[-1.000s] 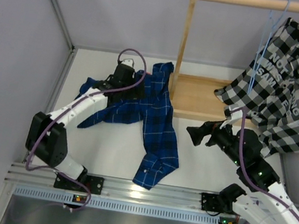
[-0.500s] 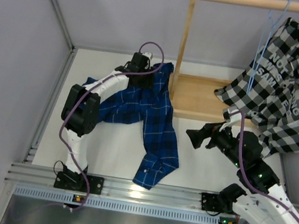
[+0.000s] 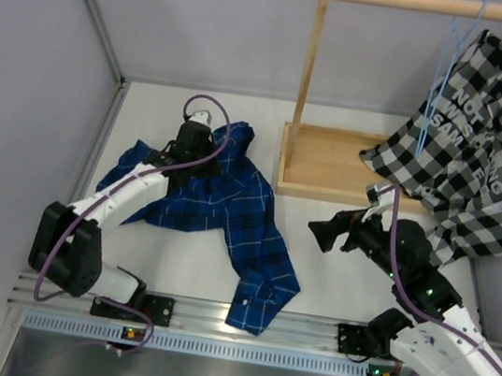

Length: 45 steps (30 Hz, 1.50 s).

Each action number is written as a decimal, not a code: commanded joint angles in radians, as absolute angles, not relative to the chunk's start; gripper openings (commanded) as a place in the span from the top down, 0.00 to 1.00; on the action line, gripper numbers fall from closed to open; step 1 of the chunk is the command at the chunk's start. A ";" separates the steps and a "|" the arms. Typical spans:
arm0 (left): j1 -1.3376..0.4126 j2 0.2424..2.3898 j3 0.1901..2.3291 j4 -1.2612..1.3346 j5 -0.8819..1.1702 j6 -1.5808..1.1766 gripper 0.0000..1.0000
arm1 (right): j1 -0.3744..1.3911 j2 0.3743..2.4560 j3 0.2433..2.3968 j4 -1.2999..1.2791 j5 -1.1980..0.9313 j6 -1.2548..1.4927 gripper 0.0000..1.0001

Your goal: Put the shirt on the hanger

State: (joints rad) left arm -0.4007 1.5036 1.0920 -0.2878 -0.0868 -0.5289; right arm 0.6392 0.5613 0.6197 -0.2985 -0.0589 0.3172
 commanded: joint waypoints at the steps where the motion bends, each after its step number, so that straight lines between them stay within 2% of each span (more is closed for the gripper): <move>1: -0.403 1.292 0.903 -0.190 -0.008 -0.633 1.00 | 0.640 0.577 0.612 -0.222 -0.093 0.336 0.01; 7: -0.419 1.004 0.597 -0.114 0.276 -0.698 1.00 | 0.640 0.656 0.565 -0.094 -0.188 0.364 0.00; 8: -0.419 0.979 0.578 -0.107 0.392 -0.692 1.00 | 0.640 0.676 0.560 -0.072 -0.210 0.367 0.01; 11: -0.419 0.891 0.552 -0.107 0.603 -0.666 1.00 | 0.638 0.764 0.560 -0.009 -0.290 0.394 0.01; 17: -0.420 0.782 0.655 -0.095 0.831 -0.652 1.00 | 0.640 0.827 0.549 0.104 -0.338 0.439 0.01; 23: -0.425 0.847 0.778 -0.069 0.882 -0.660 1.00 | 0.637 0.746 0.558 0.029 -0.255 0.377 0.00; 26: -0.436 0.864 0.724 0.104 0.955 -0.751 1.00 | 0.637 0.704 0.534 0.020 -0.276 0.357 0.01; 29: -0.440 0.876 0.585 0.513 1.052 -0.980 1.00 | 0.635 0.718 0.515 0.035 -0.291 0.351 0.00; 30: -0.439 0.883 0.527 0.730 1.075 -1.039 1.00 | 0.635 0.724 0.502 0.052 -0.296 0.353 0.01; 31: -0.442 0.891 0.514 0.785 1.089 -1.093 1.00 | 0.635 0.736 0.496 0.072 -0.305 0.357 0.01; 35: -0.446 0.929 0.528 0.727 1.078 -1.031 1.00 | 0.634 0.793 0.500 0.109 -0.321 0.365 0.01; 41: -0.486 0.931 0.496 0.772 1.074 -1.009 1.00 | 0.630 0.864 0.497 0.222 -0.284 0.448 0.01; 45: -0.514 0.931 0.482 0.773 1.068 -0.996 1.00 | 0.630 0.965 0.499 0.409 -0.531 0.443 0.01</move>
State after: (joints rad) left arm -0.4953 0.9451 0.4873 0.6468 1.0504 -1.0077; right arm 0.6369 0.9092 0.4969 0.1745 -0.3439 0.4313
